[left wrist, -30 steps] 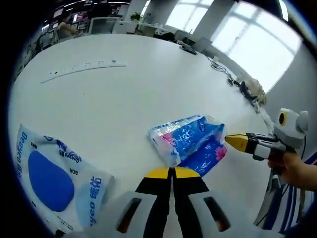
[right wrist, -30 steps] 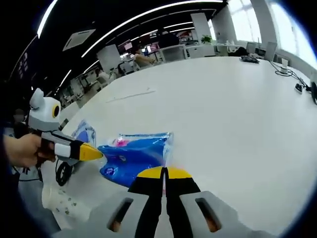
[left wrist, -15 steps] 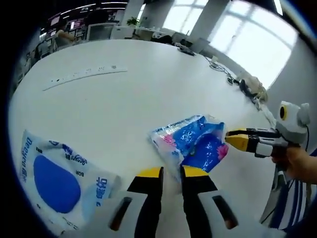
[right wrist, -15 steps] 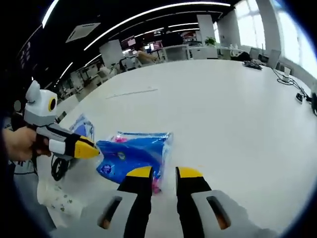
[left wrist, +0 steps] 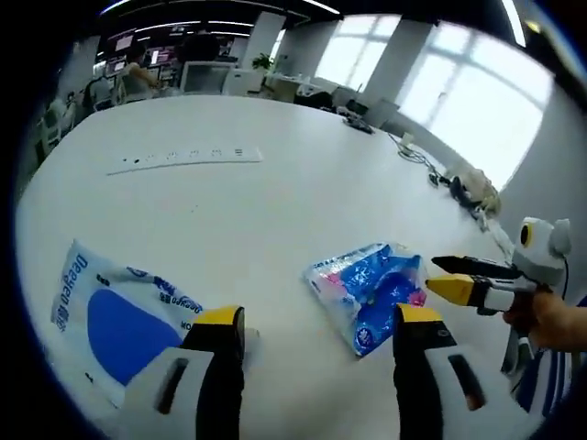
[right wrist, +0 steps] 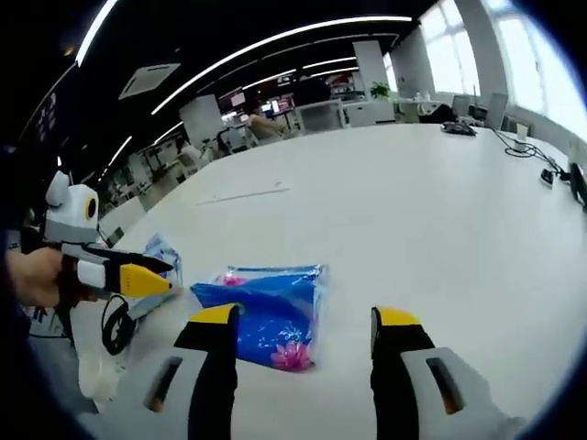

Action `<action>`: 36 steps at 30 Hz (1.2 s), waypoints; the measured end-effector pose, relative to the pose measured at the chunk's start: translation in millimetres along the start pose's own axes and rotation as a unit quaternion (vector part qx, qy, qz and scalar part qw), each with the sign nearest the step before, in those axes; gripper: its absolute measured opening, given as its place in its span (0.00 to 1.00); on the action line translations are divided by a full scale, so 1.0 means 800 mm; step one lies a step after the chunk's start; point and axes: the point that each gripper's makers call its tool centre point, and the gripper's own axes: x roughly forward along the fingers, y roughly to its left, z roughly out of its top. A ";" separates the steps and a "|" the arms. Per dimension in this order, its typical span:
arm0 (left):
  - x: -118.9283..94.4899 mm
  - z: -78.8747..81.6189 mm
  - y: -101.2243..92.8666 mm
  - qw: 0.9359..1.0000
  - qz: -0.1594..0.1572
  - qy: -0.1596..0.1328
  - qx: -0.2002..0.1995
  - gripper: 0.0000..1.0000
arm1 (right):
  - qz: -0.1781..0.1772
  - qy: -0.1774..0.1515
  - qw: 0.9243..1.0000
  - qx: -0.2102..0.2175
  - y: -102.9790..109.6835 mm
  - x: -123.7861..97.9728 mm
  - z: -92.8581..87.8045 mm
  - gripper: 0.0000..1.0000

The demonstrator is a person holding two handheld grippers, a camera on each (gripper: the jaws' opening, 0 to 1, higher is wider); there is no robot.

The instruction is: Arrange the tabletop items into an orderly group along one side of the table until the central work area is clear of visible clutter.

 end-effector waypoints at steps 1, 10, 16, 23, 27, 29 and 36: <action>-0.003 0.000 0.001 1.000 0.000 -0.001 0.001 0.69 | -0.001 -0.001 1.000 0.000 0.001 -0.001 0.002 0.56; -0.040 0.009 0.016 0.999 -0.009 -0.032 -0.024 0.69 | -0.025 -0.042 0.998 0.032 0.008 -0.018 0.025 0.54; -0.061 0.017 0.038 0.999 0.003 -0.041 -0.021 0.71 | -0.017 -0.055 0.998 0.022 0.035 -0.024 0.038 0.54; -0.093 0.018 0.083 0.998 0.039 -0.047 -0.006 0.71 | -0.010 -0.065 0.997 0.027 0.066 -0.029 0.045 0.52; -0.113 0.021 0.122 0.996 0.071 -0.057 -0.028 0.72 | 0.008 -0.059 0.998 0.028 0.091 -0.027 0.045 0.50; -0.124 0.016 0.144 0.993 0.097 -0.046 -0.047 0.69 | 0.019 -0.039 0.998 0.038 0.104 -0.022 0.037 0.47; -0.145 0.021 0.190 0.986 0.138 -0.062 -0.067 0.70 | 0.037 -0.030 0.998 0.043 0.144 -0.013 0.037 0.47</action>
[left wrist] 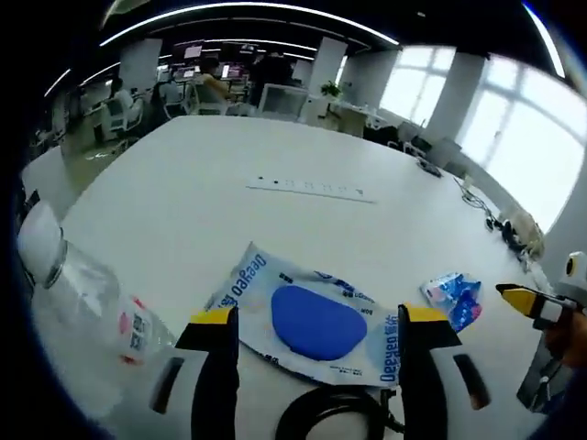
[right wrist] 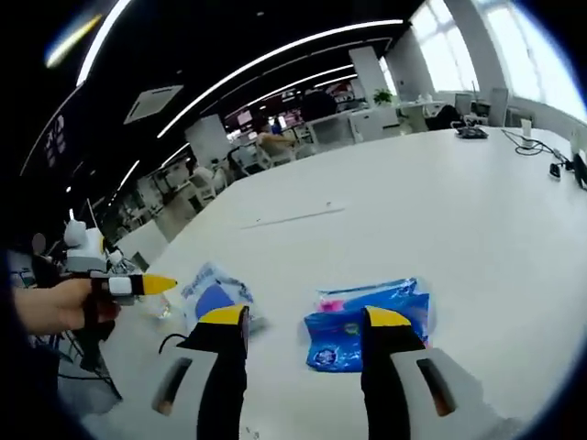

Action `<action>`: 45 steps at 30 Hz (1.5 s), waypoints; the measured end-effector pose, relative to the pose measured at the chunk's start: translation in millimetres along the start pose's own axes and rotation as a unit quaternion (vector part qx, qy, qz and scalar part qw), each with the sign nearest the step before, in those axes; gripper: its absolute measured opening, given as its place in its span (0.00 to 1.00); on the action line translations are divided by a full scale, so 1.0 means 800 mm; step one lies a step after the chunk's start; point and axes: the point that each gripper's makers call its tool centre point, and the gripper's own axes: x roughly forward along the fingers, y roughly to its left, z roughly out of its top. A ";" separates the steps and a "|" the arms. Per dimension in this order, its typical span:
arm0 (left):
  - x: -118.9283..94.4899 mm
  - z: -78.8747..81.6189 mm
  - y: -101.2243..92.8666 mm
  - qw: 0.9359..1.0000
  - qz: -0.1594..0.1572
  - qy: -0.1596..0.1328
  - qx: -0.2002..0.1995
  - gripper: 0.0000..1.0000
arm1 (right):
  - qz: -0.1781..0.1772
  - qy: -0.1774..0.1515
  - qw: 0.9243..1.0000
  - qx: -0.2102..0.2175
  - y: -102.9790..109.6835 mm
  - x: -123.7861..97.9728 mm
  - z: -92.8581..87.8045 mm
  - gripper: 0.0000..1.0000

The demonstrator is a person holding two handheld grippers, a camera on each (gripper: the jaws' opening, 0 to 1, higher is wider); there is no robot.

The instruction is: Arrange the tabletop items into an orderly group along one side of the table until the central work area is clear of visible clutter.

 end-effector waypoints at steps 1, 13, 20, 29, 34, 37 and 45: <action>0.000 0.000 0.004 1.000 0.002 0.006 0.000 0.69 | 0.001 0.001 1.000 0.001 0.002 0.001 0.000 0.46; 0.020 -0.001 0.038 0.998 0.036 0.042 0.042 0.61 | 0.022 0.080 0.996 0.031 0.059 0.041 -0.028 0.44; 0.035 -0.006 0.047 0.997 0.040 0.060 0.029 0.51 | 0.039 0.138 0.990 0.016 0.091 0.067 -0.048 0.38; 0.058 -0.013 0.049 0.996 0.046 0.070 0.019 0.47 | 0.071 0.219 0.973 0.006 0.123 0.099 -0.090 0.30; 0.064 -0.019 0.057 0.995 0.055 0.079 0.006 0.46 | 0.064 0.244 0.967 0.024 0.121 0.109 -0.103 0.31; 0.068 -0.018 0.054 0.996 0.047 0.078 -0.001 0.44 | 0.062 0.255 0.965 0.024 0.122 0.115 -0.108 0.30; 0.082 -0.034 0.056 0.994 0.037 0.105 -0.016 0.40 | 0.049 0.264 0.963 0.007 0.119 0.121 -0.117 0.09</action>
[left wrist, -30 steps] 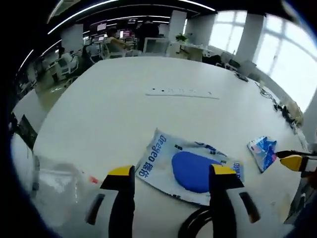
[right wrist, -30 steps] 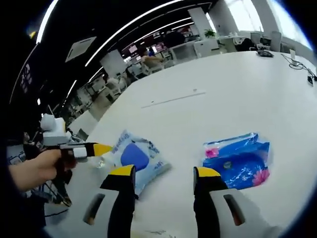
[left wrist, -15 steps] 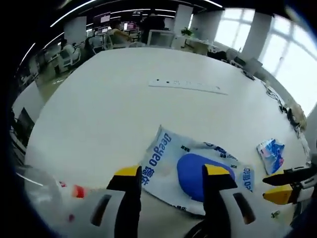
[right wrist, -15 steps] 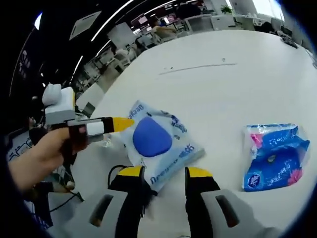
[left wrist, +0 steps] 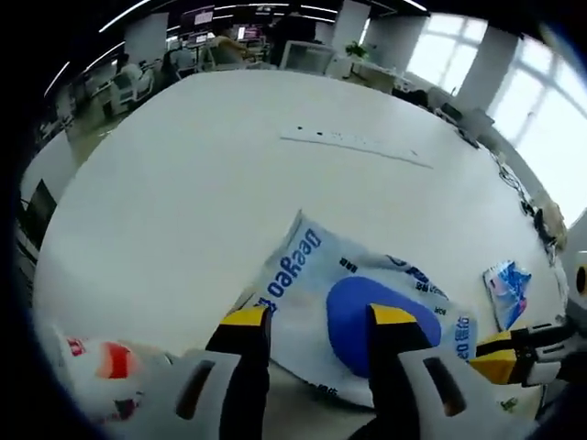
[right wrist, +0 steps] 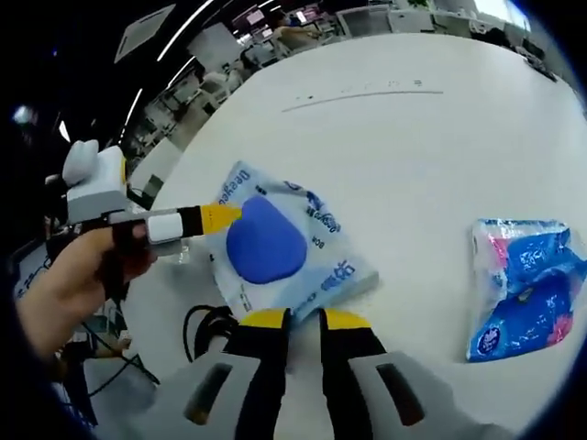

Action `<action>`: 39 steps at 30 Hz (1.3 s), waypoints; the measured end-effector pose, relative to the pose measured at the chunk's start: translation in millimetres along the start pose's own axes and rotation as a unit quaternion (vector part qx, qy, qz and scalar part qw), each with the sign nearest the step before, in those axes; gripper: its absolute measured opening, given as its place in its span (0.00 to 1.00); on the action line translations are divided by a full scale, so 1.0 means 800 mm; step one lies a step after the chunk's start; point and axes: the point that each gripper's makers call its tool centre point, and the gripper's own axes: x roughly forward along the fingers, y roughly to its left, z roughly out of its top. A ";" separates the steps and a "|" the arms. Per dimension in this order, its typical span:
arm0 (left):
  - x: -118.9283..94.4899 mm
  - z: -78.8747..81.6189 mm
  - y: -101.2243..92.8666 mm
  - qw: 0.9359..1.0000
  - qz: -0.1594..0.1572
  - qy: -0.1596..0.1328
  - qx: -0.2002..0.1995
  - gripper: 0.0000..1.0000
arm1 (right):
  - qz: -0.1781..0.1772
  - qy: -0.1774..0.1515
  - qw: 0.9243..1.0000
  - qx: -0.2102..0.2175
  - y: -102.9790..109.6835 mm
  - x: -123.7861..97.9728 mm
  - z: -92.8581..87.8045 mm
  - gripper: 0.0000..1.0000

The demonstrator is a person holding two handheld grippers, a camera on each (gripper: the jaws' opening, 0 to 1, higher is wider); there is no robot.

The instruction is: Arrange the tabletop items into an orderly group along one side of the table until the central work area is clear of visible clutter.

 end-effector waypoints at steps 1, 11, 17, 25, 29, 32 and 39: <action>0.001 -0.001 0.000 1.000 0.001 0.003 0.005 0.40 | -0.002 0.002 1.000 0.000 -0.002 0.000 -0.001 0.08; 0.009 0.004 0.004 1.000 0.002 0.004 -0.024 0.19 | -0.007 0.002 1.000 0.021 -0.001 0.007 0.001 0.06; 0.006 0.005 0.003 1.000 0.022 0.011 0.017 0.00 | -0.013 -0.005 0.999 0.037 -0.004 0.008 0.009 0.01; -0.004 0.009 0.017 0.998 0.013 -0.009 -0.055 0.00 | -0.018 -0.017 0.998 0.057 -0.025 -0.005 0.017 0.00; -0.007 0.001 0.019 0.999 0.022 0.015 -0.030 0.02 | -0.020 -0.021 0.997 0.076 -0.035 -0.006 0.020 0.00; -0.003 0.000 0.011 1.000 0.019 0.014 -0.019 0.19 | -0.017 -0.023 0.996 0.080 -0.030 -0.004 0.022 0.00; -0.013 0.024 0.019 0.997 0.067 -0.030 0.000 0.39 | -0.015 -0.022 0.997 0.074 -0.024 -0.005 0.020 0.00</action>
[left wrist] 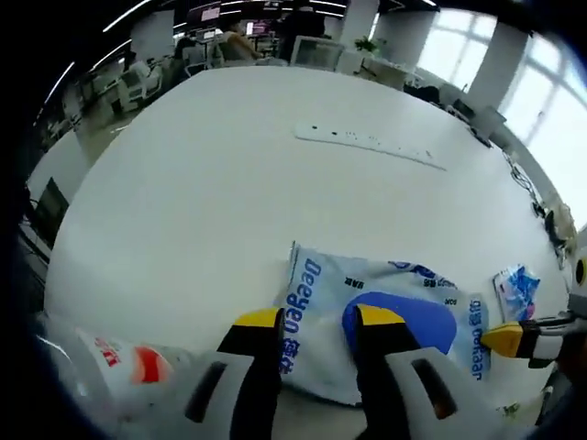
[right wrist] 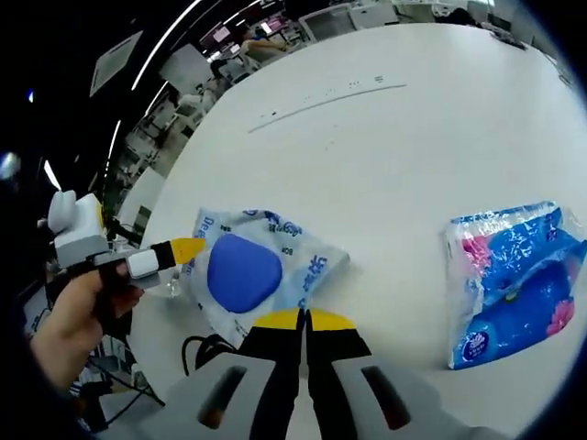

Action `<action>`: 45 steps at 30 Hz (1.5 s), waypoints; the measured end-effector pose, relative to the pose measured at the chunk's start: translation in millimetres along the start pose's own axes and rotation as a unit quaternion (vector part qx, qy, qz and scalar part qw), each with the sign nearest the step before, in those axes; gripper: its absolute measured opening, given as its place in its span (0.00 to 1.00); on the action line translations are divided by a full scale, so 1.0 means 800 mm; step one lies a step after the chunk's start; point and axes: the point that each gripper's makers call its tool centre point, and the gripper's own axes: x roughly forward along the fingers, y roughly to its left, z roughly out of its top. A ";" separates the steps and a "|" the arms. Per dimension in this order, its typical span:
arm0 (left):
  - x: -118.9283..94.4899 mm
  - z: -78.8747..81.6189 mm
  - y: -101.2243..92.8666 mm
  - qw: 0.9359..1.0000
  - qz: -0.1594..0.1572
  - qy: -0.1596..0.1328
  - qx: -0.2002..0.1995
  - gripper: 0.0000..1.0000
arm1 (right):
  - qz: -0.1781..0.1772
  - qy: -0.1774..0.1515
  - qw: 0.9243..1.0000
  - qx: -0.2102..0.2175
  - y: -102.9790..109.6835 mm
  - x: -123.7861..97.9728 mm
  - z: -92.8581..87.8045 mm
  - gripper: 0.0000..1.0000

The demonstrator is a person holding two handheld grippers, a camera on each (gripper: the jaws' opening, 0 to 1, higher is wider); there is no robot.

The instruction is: Arrange the tabletop items into an orderly group along one side of the table until the central work area is clear of visible clutter.

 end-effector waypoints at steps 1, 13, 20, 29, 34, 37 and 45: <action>-0.001 0.002 0.009 0.999 0.025 -0.001 0.021 0.48 | -0.001 0.000 1.000 -0.001 -0.001 0.000 0.000 0.00; 0.007 -0.029 0.011 0.997 -0.036 0.055 -0.041 0.03 | 0.000 -0.014 1.000 0.021 -0.009 -0.003 0.008 0.00; -0.004 -0.027 0.007 0.998 -0.040 0.049 -0.030 0.01 | -0.005 -0.029 0.999 0.015 -0.011 -0.009 0.019 0.00; -0.030 -0.016 -0.013 0.996 -0.070 0.028 -0.052 0.00 | -0.007 -0.059 0.998 0.000 -0.010 -0.041 0.034 0.00; -0.037 -0.019 -0.026 0.995 -0.084 0.023 -0.055 0.01 | -0.016 -0.064 0.997 -0.031 -0.010 -0.060 0.034 0.00; -0.041 -0.024 -0.037 0.994 -0.094 0.026 -0.057 0.01 | -0.031 -0.061 0.995 -0.067 -0.017 -0.070 0.033 0.00; -0.036 -0.036 -0.052 0.992 -0.106 0.038 -0.052 0.01 | -0.064 -0.038 0.985 -0.156 -0.035 -0.075 0.027 0.00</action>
